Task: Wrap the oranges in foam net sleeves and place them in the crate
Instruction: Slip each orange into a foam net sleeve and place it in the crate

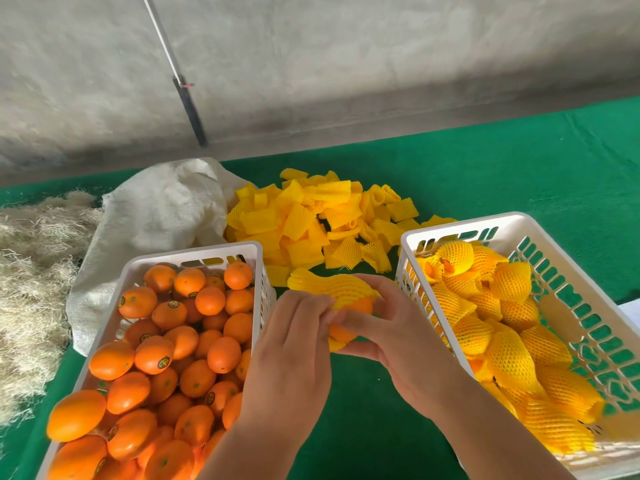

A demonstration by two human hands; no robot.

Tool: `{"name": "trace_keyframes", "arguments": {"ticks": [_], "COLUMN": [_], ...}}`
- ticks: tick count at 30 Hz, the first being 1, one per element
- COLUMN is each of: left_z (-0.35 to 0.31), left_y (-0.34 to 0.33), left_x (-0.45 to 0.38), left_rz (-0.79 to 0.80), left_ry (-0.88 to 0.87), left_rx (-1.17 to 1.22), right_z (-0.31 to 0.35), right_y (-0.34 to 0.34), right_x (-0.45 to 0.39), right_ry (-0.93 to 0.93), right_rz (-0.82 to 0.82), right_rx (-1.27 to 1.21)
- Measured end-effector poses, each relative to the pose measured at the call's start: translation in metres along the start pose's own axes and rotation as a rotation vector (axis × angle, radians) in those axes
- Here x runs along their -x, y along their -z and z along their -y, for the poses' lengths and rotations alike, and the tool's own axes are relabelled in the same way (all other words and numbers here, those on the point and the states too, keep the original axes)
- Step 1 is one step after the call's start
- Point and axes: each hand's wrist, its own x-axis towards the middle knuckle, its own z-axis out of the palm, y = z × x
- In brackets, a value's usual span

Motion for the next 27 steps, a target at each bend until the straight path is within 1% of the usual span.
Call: {"name": "trace_keyframes", "arguments": {"ticks": [4,8,10,13,14,15,17,19,22,24,25,27], "left_z": [0.004,0.009,0.006,-0.004,-0.004,-0.004,-0.004,-0.004,0.003,0.008,0.009,0.012], "left_y": [-0.003,-0.006,-0.006,-0.004,-0.004,-0.004,-0.003,0.000,0.006,0.009,0.009,0.010], "left_x": [0.008,0.009,0.007,0.005,0.005,0.004,0.003,0.001,-0.004,-0.007,-0.008,-0.011], "left_rz": [-0.016,-0.007,0.023,0.047,0.052,0.060,0.090,0.122,0.152,0.141,0.127,0.100], "left_ry": [-0.098,-0.061,0.032,0.332,0.393,0.415,0.399,0.355,0.305,0.276,0.267,0.284], "left_rx": [0.042,0.043,0.040,0.057,0.039,0.009,-0.031,-0.041,-0.043,-0.051,-0.060,-0.075], "right_z": [-0.003,-0.006,-0.005,-0.002,-0.002,-0.002,-0.003,-0.004,-0.004,-0.002,0.000,0.000], "right_y": [-0.006,-0.009,-0.009,-0.010,-0.010,-0.010,-0.010,-0.008,0.002,0.006,0.006,0.003], "right_x": [0.000,0.001,0.002,0.002,0.002,0.002,0.002,0.002,0.001,0.002,0.002,0.002], "right_ry": [0.094,0.171,0.173,0.156,0.149,0.139,0.108,0.065,-0.001,-0.010,-0.008,0.021], "right_rz": [-0.098,-0.194,-0.205,-0.183,-0.177,-0.175,-0.175,-0.125,0.071,0.182,0.207,0.179], "right_rx": [0.117,0.107,0.075,0.089,0.103,0.117,0.138,0.102,-0.014,0.030,0.077,0.151]}}
